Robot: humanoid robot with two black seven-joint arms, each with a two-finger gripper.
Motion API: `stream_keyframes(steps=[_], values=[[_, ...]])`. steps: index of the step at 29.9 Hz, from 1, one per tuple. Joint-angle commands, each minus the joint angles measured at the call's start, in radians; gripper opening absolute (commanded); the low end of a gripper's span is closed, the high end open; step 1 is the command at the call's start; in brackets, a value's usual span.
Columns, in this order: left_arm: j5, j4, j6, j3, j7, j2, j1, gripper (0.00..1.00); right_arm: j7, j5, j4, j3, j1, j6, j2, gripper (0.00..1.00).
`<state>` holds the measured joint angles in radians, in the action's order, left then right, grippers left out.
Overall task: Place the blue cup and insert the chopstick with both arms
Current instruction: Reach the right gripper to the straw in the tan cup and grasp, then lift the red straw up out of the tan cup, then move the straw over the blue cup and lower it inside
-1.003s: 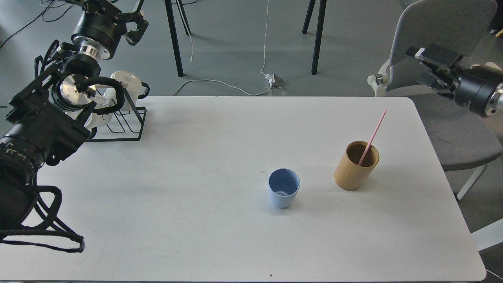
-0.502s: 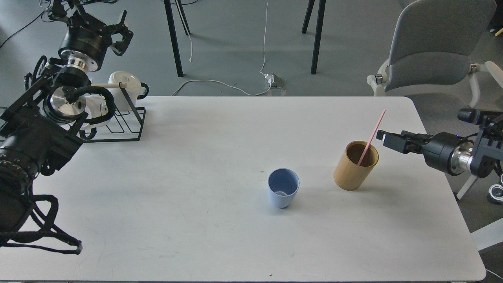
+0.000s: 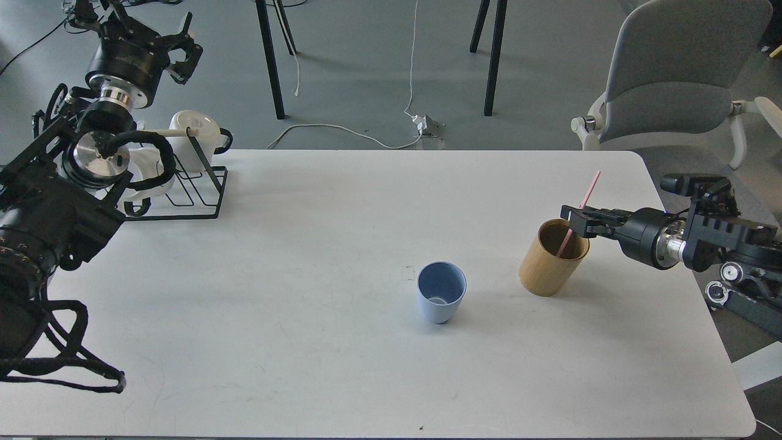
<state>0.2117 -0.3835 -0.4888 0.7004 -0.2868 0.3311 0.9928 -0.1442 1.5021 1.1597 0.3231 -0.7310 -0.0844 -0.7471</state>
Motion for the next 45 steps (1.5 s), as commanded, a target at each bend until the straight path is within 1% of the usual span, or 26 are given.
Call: stream_keyframes(steps=[1, 6, 10, 17, 20, 23, 26, 29, 32, 36, 41, 43, 45], values=[[0.000, 0.000, 0.000, 0.001, 0.000, 0.000, 0.003, 0.99, 0.000, 0.003, 0.000, -0.003, -0.002, 0.002, 0.003, 0.08], [0.000, 0.000, 0.000, 0.001, 0.000, 0.005, 0.003, 0.99, -0.003, 0.001, 0.029, -0.001, -0.010, 0.002, -0.005, 0.00], [0.000, 0.000, 0.000, 0.001, -0.002, 0.009, 0.004, 0.99, -0.003, 0.000, 0.057, -0.001, -0.041, 0.002, -0.037, 0.00], [0.002, 0.000, 0.000, 0.001, 0.000, 0.031, 0.007, 0.99, -0.003, -0.013, 0.175, 0.004, -0.175, -0.006, -0.172, 0.00], [0.002, 0.000, 0.000, 0.001, 0.000, 0.039, 0.006, 0.99, -0.003, -0.017, 0.209, 0.008, -0.269, -0.052, -0.213, 0.00], [0.002, 0.000, 0.000, 0.001, -0.002, 0.045, 0.006, 0.99, -0.003, -0.028, 0.215, 0.023, -0.356, -0.100, -0.218, 0.00], [0.002, 0.000, 0.000, 0.001, 0.000, 0.048, 0.007, 0.99, 0.002, -0.083, 0.225, 0.031, -0.410, -0.113, -0.198, 0.00], [0.000, 0.000, 0.000, 0.001, 0.000, 0.049, 0.007, 0.99, 0.012, -0.105, 0.256, 0.020, -0.416, -0.123, -0.134, 0.00], [0.000, 0.000, 0.000, 0.001, -0.002, 0.049, 0.007, 0.99, 0.031, -0.103, 0.253, 0.014, -0.407, -0.146, -0.008, 0.00], [0.000, -0.002, 0.000, 0.001, -0.002, 0.049, 0.009, 0.99, 0.047, -0.103, 0.204, -0.045, -0.426, -0.150, 0.153, 0.00], [0.002, -0.008, 0.000, 0.001, 0.000, 0.051, 0.007, 0.99, 0.054, -0.095, 0.190, -0.133, -0.416, -0.150, 0.224, 0.01], [0.002, -0.008, 0.000, 0.004, -0.002, 0.051, 0.007, 0.99, 0.067, -0.094, 0.184, -0.170, -0.409, -0.150, 0.230, 0.01], [0.002, -0.008, 0.000, 0.002, -0.003, 0.052, 0.007, 0.99, 0.071, -0.095, 0.166, -0.187, -0.398, -0.149, 0.230, 0.01]])
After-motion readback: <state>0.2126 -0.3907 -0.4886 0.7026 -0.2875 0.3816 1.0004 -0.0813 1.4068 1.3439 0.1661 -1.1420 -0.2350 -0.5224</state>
